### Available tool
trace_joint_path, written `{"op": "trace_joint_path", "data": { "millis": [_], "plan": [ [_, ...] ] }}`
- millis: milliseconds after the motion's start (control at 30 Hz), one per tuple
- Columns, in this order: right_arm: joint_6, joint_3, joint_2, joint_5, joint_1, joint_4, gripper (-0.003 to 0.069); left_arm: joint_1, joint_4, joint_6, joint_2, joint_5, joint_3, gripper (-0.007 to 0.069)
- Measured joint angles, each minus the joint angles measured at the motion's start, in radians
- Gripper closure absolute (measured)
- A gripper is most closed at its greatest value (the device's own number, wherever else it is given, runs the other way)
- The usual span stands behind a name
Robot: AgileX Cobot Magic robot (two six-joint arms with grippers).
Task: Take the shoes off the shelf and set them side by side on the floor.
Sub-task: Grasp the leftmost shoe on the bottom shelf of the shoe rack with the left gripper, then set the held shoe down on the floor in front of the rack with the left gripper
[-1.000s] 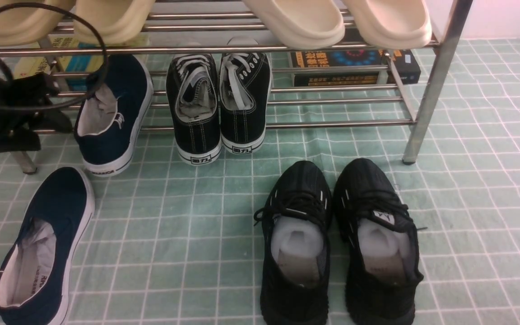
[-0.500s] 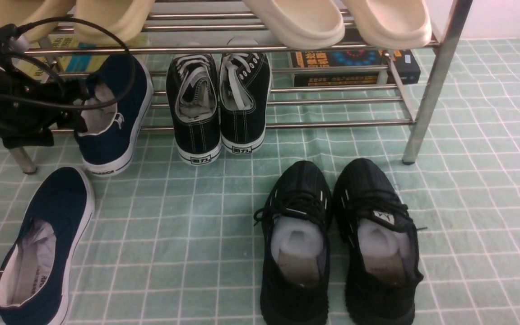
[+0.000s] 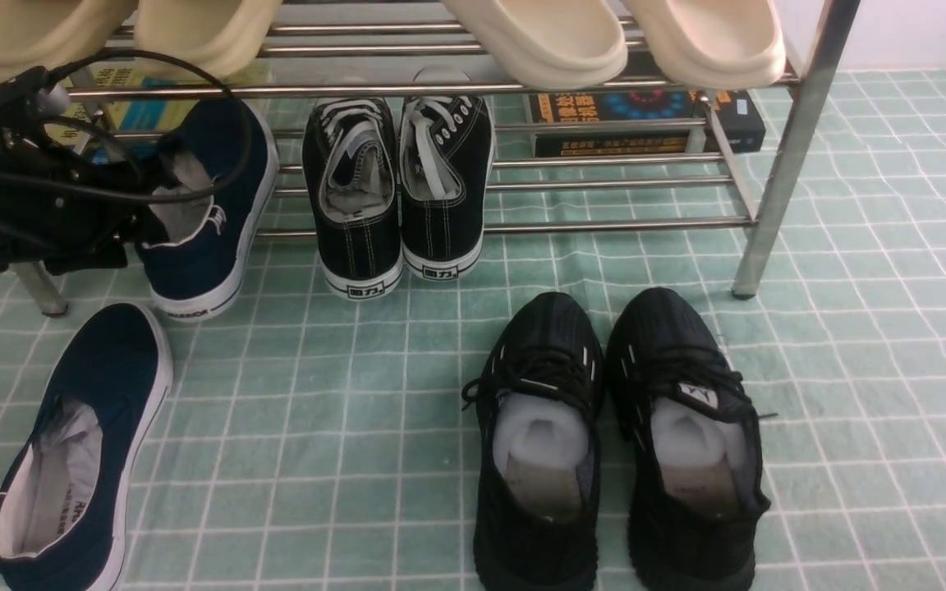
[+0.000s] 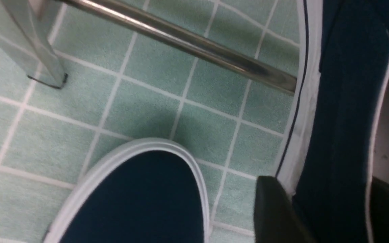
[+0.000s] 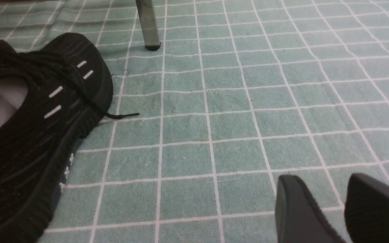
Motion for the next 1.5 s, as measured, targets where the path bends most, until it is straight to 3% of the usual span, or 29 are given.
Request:
{"op": "trace_joint_path", "data": {
  "millis": [133,200,467,833,1200,1367,1500],
  "plan": [
    [0.000,0.000,0.000,0.000,0.000,0.000,0.0420,-0.001,-0.010,-0.001,-0.003,0.015,-0.001,0.0552],
    [0.000,0.000,0.000,0.000,0.000,0.000,0.0420,-0.001,-0.005,-0.001,-0.014,0.035,-0.001,0.0587],
    [0.000,0.000,0.000,0.000,0.000,0.000,0.0420,-0.001,0.100,-0.096,-0.141,0.265,-0.001,0.0595],
    [0.000,0.000,0.000,0.000,0.000,0.000,0.0420,-0.001,0.174,-0.106,-0.402,0.596,0.008,0.0595],
    [0.000,0.000,0.000,0.000,0.000,0.000,0.0420,-0.004,0.112,-0.183,-0.505,0.533,0.234,0.0595],
    [0.000,0.000,0.000,0.000,0.000,0.000,0.0420,-0.105,0.137,-0.248,-0.505,0.358,0.322,0.0595],
    [0.000,0.000,0.000,0.000,0.000,0.000,0.0420,-0.184,0.214,-0.386,-0.505,0.257,0.348,0.0595]
  ]
}}
